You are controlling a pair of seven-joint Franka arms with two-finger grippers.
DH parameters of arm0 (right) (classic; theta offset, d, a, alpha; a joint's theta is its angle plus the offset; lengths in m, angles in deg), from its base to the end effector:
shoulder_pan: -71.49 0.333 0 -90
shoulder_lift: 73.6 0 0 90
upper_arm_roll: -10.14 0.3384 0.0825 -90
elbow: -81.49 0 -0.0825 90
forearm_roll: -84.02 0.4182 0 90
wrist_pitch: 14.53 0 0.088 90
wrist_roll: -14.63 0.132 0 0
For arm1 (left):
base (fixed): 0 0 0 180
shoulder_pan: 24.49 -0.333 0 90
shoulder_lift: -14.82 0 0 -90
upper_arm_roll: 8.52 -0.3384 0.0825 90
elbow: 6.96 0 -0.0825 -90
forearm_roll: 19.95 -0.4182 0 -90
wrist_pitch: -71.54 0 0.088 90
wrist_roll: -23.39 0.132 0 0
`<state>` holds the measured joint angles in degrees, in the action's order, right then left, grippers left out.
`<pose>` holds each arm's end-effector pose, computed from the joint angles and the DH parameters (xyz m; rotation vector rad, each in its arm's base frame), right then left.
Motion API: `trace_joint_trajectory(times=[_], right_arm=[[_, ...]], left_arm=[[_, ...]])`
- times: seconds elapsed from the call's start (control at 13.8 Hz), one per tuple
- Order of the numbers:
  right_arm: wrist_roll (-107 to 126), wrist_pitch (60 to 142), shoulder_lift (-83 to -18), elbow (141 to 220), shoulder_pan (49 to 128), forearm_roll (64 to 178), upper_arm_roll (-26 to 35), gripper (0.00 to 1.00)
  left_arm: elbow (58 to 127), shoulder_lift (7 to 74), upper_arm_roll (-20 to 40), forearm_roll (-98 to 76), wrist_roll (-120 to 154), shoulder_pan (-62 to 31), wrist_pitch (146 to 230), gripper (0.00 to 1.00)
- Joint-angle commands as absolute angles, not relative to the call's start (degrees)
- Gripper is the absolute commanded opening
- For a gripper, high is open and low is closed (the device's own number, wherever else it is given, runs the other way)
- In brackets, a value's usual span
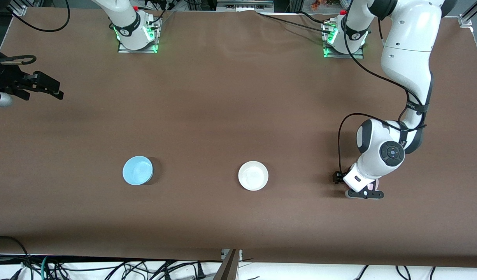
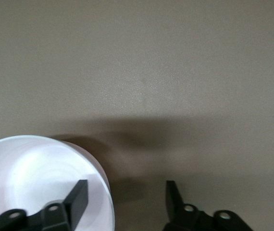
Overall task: Stack pink and blue bowls on white bowl
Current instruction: 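Close the left gripper on the pink bowl's rim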
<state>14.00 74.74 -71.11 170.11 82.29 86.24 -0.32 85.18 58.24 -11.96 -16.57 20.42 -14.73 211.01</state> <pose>0.6003 0.0110 0.6076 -3.1102 -0.0262 0.0487 0.7360 -0.0875 0.1564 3.1344 -0.0514 0.1095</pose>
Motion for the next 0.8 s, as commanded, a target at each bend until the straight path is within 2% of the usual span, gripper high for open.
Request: trace_joint_trajectory(times=[0.0,0.44,0.73], right_arm=[[14.54,74.59,-72.28,171.23,82.30,85.95,-0.23,1.00],[14.54,74.59,-72.28,171.23,82.30,85.95,-0.23,1.00],[14.54,74.59,-72.28,171.23,82.22,85.95,-0.23,1.00]], left_arm=[[85.77,57.10,-12.21,-16.08,23.46,-15.00,210.67,0.66],[86.03,55.43,-12.47,-16.08,24.97,-15.26,207.68,0.65],[86.29,55.51,-12.39,-16.26,24.79,-15.17,207.68,0.51]])
